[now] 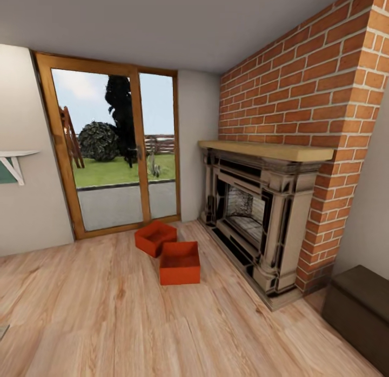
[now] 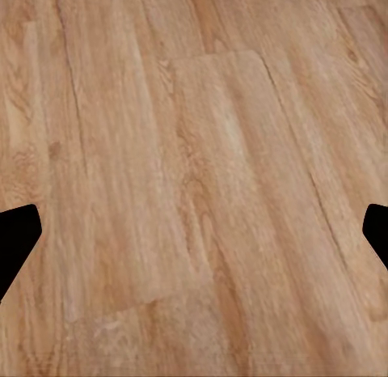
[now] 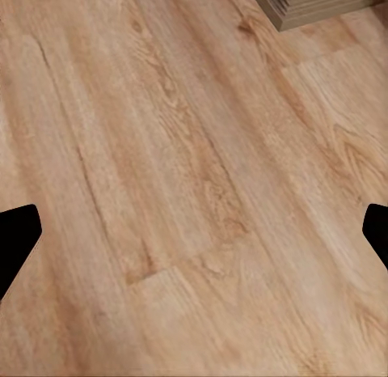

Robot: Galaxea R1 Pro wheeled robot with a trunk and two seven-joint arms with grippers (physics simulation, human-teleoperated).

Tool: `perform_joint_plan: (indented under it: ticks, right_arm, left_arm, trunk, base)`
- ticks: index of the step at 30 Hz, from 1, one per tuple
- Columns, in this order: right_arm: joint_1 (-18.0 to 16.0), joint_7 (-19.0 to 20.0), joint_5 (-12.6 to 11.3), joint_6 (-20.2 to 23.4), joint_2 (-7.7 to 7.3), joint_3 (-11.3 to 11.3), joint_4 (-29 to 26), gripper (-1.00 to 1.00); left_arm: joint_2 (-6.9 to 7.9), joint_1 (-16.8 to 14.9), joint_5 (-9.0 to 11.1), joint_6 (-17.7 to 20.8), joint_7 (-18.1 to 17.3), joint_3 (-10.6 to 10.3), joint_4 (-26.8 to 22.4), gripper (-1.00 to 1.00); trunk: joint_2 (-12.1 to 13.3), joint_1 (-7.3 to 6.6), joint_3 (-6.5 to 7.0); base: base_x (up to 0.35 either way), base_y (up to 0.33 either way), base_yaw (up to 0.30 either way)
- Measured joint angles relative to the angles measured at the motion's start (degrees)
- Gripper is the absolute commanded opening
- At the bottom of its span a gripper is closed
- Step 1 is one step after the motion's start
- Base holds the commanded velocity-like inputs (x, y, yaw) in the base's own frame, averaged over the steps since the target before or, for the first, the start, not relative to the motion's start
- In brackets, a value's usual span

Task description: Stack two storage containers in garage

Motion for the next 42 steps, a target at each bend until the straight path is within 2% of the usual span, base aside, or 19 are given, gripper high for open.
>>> perform_joint_plan:
  ticks: [9,22,42]
  right_arm:
    - [0.0,0.0,0.0,0.0,0.00,0.0,0.0,1.00]
    - [0.0,0.0,0.0,0.0,0.00,0.0,0.0,1.00]
    - [0.0,-0.1,-0.1,0.0,0.00,-0.1,0.0,1.00]
  left_arm:
    - [0.00,0.0,0.0,0.0,0.0,0.0,0.0,1.00]
    - [0.00,0.0,0.0,0.0,0.0,0.0,0.0,1.00]
    - [-0.08,0.0,0.0,0.0,0.0,0.0,0.0,1.00]
  trunk:
    - [0.0,0.00,0.00]
    - [0.0,0.00,0.00]
    - [0.0,0.00,0.00]
  base:
    - [0.308,0.108,0.133]
    - [0.324,0.007,0.012]
    - [0.328,-0.070,0.018]
